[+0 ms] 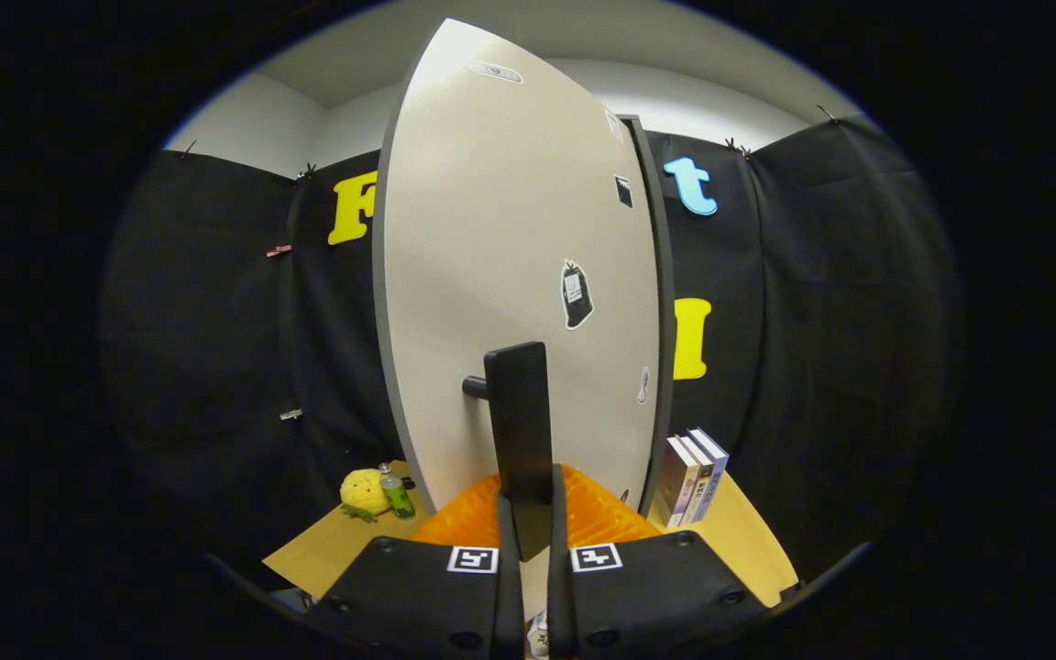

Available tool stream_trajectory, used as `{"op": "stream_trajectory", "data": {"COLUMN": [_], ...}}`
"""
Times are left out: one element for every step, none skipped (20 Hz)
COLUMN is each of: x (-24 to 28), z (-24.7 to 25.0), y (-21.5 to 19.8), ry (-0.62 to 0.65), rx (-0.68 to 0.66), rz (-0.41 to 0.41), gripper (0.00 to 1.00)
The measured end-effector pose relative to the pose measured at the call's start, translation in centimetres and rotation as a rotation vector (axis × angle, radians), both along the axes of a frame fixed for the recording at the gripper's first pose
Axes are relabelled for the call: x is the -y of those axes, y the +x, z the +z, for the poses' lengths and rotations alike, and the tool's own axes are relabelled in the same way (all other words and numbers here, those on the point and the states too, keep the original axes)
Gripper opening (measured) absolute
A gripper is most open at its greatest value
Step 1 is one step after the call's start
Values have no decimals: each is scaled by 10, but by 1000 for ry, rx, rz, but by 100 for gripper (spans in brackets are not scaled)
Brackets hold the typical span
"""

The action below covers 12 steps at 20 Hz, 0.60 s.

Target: Open the shoe cabinet door, grab the shoes and put them into the shoe cabinet, then close the shoe cabinet door.

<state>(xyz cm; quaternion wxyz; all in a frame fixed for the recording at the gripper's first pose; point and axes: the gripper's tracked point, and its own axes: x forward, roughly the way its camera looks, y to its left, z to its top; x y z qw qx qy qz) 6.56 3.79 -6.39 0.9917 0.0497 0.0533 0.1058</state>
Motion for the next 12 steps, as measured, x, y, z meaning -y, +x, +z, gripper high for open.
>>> {"op": "stream_trajectory", "data": {"x": [5, 9, 14, 18, 23, 26, 30, 33, 36, 39, 42, 44], "z": [0, -1, -1, -2, -2, -3, -3, -3, -3, -2, -2, -2], "y": [-3, -4, -5, -4, -5, -5, -6, -6, -6, -6, -8, -9], "ry": [2, 5, 5, 3, 3, 5, 7, 11, 13, 15, 22, 27], "rx": [-3, -6, -7, -8, -8, -9, -11, -11, -11, -9, -9, -7], "rz": [1, -2, -5, -8, -12, -17, -20, -24, -28, -30, -31, -29], "gripper": [14, 14, 14, 14, 14, 14, 13, 13, 13, 13, 13, 13]}}
